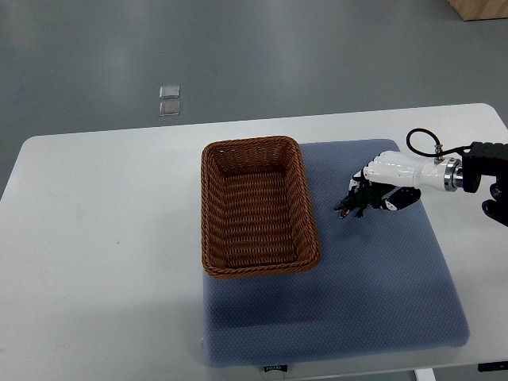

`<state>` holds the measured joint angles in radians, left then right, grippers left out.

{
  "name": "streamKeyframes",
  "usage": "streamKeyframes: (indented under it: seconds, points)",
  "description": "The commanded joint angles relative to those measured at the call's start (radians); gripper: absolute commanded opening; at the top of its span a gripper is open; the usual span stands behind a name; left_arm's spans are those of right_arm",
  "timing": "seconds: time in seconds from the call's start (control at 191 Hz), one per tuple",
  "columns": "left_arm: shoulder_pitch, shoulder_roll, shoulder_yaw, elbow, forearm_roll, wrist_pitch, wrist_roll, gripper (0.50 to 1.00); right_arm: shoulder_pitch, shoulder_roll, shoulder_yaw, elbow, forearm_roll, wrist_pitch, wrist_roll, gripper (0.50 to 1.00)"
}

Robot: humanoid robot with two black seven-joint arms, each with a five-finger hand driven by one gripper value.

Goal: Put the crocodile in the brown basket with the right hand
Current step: 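Lift the crocodile off the mat with the right hand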

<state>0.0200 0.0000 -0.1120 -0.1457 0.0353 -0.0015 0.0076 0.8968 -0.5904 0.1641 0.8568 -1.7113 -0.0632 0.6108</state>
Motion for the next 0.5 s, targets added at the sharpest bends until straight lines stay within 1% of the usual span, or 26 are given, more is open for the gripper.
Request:
streamKeyframes:
  seconds: [0.0,0.105,0.226,0.493]
  points:
    - [0.0,0.0,0.0,0.0,0.0,0.0,-0.001,1.0,0.002,-0.002,0.0,-0.001,0.028,0.002,0.0,0.609]
    - [0.0,0.0,0.0,0.0,0.0,0.0,0.0,1.0,0.027,-0.003,0.0,-0.001,0.05,0.006,0.0,0.611]
    - [0.0,0.0,0.0,0.0,0.0,0.0,0.0,1.0,0.045,-0.019,0.002,-0.001,0.079,0.036,0.0,0.611]
    - [0.0,0.0,0.0,0.0,0.0,0.0,0.0,1.0,0.065,-0.014,0.005,0.002,0.091,0.048,0.0,0.613]
